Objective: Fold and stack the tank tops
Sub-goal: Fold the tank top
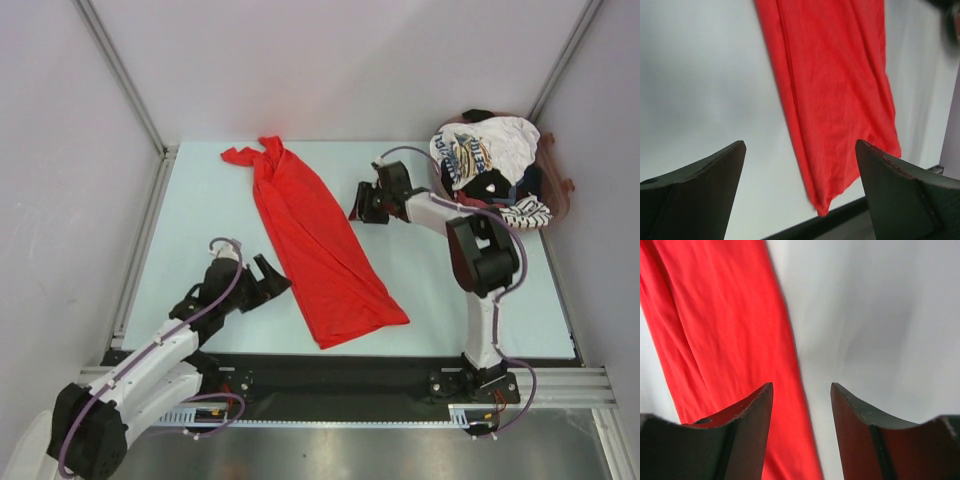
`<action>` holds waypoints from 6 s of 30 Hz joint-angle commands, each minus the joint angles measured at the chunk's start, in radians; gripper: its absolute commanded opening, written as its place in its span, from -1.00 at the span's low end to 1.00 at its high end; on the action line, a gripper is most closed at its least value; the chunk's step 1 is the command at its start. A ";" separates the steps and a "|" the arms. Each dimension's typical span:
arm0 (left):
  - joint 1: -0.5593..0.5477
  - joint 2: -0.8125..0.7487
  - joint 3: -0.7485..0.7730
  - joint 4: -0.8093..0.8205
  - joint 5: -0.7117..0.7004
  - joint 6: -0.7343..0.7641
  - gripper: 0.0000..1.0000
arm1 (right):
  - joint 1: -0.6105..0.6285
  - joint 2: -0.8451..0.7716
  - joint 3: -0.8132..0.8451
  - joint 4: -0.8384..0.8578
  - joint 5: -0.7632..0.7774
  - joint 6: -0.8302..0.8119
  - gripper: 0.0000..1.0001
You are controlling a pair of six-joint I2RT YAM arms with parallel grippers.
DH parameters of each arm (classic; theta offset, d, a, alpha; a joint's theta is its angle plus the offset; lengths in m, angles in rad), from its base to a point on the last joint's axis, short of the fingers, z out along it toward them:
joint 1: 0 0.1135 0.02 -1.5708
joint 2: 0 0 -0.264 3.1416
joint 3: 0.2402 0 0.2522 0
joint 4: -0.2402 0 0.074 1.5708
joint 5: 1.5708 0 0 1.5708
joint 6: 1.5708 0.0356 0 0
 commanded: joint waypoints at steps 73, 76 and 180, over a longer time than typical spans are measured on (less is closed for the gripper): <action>-0.470 0.428 -0.007 0.125 -0.188 -0.280 -0.68 | -0.218 0.470 0.571 0.071 -0.170 0.165 -1.00; -0.446 0.481 0.024 0.125 -0.170 -0.246 -0.99 | -0.221 0.468 0.562 0.077 -0.173 0.167 -1.00; -0.455 0.081 -0.251 0.032 0.008 -0.231 -0.99 | 0.423 -0.997 -0.907 -0.452 0.209 0.559 -1.00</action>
